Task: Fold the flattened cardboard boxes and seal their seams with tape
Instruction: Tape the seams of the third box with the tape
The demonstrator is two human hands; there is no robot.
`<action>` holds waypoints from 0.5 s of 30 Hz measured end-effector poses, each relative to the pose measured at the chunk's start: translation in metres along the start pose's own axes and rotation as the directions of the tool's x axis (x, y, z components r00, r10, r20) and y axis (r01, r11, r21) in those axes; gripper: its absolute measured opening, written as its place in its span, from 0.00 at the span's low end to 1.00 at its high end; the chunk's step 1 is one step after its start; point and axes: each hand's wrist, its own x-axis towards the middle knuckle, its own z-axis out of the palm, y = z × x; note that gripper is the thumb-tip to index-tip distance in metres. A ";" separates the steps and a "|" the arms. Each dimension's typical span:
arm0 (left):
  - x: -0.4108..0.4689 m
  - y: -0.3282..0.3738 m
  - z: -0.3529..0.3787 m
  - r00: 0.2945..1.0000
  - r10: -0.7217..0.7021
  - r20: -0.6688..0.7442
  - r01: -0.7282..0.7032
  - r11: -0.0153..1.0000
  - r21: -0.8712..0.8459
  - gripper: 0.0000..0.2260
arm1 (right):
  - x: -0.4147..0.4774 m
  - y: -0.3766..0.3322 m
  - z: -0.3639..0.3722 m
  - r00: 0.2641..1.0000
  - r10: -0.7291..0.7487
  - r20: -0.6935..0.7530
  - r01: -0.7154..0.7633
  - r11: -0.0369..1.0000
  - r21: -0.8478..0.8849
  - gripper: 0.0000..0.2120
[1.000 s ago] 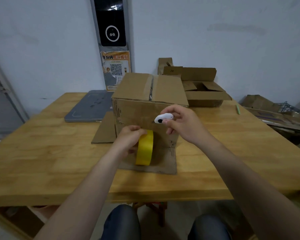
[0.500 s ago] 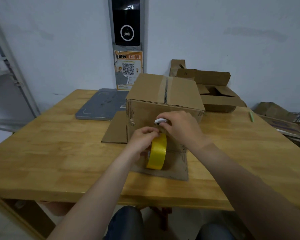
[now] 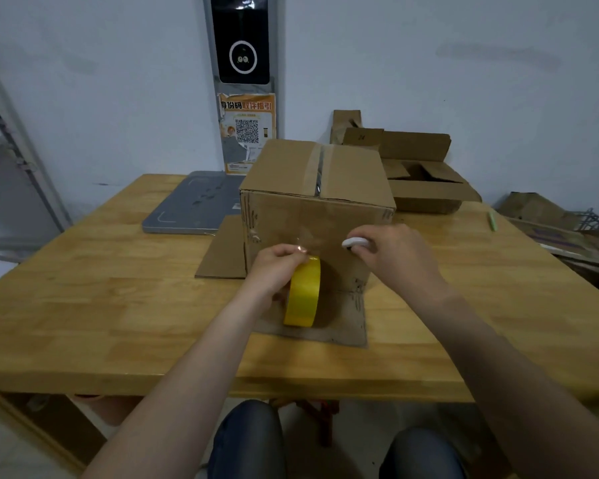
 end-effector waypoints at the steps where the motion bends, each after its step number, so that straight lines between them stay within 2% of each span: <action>1: 0.000 0.000 0.000 1.000 0.001 0.001 -0.001 1.000 -0.001 0.06 | -0.006 0.005 -0.004 0.999 0.034 0.030 -0.034 0.999 -0.012 0.09; 5: -0.002 0.003 0.002 1.000 0.015 -0.010 -0.015 1.000 0.026 0.05 | -0.026 0.023 -0.010 0.971 0.165 0.170 -0.145 0.982 -0.123 0.09; 8: -0.004 0.004 0.007 0.998 0.053 -0.037 -0.049 0.995 0.090 0.04 | -0.038 0.038 -0.005 0.947 0.237 0.219 -0.205 0.966 -0.157 0.09; 11: -0.005 0.001 0.010 0.994 0.088 -0.061 -0.079 0.986 0.147 0.04 | -0.050 0.054 0.004 0.941 0.293 0.170 -0.269 0.951 -0.153 0.09; 15: -0.006 0.001 0.017 0.991 0.114 -0.063 -0.103 0.981 0.165 0.06 | -0.069 0.070 0.021 0.959 0.277 0.067 -0.264 0.952 -0.155 0.16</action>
